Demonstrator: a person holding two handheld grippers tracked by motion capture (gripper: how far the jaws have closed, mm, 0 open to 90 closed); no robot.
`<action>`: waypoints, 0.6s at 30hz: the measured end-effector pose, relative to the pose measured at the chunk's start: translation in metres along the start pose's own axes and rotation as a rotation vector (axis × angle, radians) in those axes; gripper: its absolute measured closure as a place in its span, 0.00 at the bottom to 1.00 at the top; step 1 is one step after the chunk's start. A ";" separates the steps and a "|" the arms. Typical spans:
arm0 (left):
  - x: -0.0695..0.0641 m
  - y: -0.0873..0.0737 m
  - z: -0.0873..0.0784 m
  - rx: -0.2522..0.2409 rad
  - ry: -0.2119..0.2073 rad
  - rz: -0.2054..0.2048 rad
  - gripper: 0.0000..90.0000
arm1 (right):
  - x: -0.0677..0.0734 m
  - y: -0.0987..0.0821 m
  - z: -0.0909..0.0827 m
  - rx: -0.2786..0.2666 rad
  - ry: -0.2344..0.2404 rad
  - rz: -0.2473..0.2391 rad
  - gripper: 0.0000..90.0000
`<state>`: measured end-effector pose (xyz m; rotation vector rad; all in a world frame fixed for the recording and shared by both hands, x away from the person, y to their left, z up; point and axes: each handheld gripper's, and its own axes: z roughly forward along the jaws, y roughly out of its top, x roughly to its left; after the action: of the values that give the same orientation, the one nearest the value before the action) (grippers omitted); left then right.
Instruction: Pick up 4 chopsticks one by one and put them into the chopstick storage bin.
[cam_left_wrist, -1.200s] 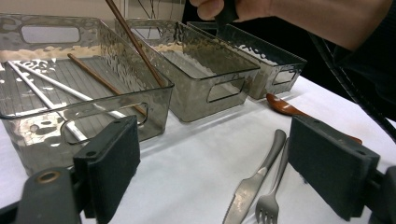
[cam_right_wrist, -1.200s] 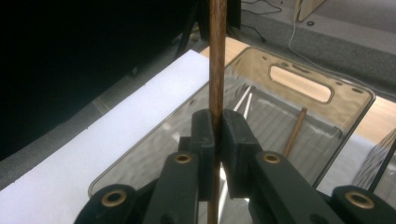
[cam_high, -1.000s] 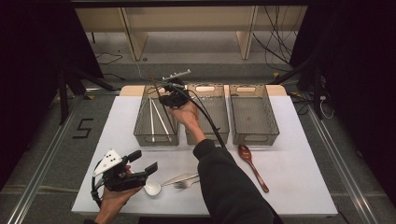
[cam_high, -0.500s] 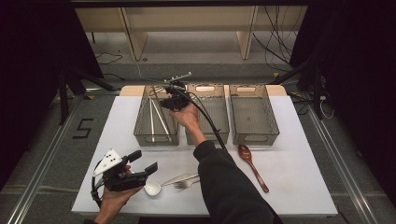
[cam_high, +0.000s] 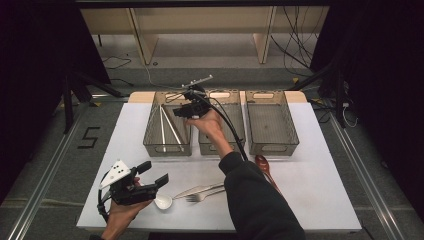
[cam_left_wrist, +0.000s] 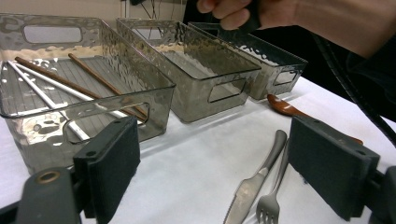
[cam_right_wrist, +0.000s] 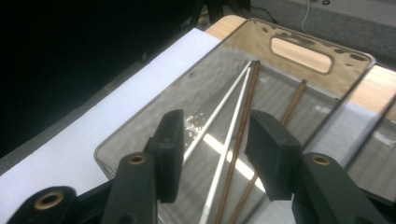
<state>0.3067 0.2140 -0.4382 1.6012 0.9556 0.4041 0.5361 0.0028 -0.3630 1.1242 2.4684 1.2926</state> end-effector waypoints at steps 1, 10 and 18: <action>0.000 0.000 0.000 0.002 0.000 0.001 0.18 | -0.001 -0.001 -0.003 -0.003 -0.001 -0.002 0.62; 0.000 0.000 0.000 0.003 0.003 0.000 0.18 | -0.009 -0.013 -0.025 -0.002 0.016 -0.036 0.56; 0.000 0.000 0.000 0.003 0.004 -0.002 0.19 | -0.006 -0.022 -0.046 -0.007 0.033 -0.083 0.50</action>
<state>0.3069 0.2142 -0.4386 1.6022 0.9609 0.4048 0.5085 -0.0395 -0.3519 0.9959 2.5034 1.3052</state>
